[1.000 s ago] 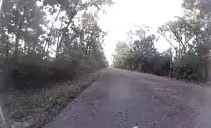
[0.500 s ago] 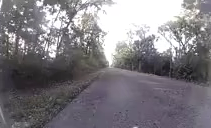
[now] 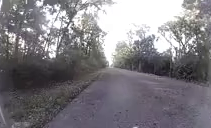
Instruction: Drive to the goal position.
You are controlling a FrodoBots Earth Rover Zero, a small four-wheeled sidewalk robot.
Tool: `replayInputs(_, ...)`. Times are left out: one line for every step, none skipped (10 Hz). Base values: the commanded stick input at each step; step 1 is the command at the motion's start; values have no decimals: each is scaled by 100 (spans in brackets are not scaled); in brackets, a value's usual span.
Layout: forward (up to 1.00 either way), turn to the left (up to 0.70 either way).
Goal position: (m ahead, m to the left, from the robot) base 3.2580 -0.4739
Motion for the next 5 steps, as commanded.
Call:
replayInputs(5, 0)
replayInputs(5, 0)
replayInputs(5, 0)
replayInputs(5, 0)
replayInputs(5, 0)
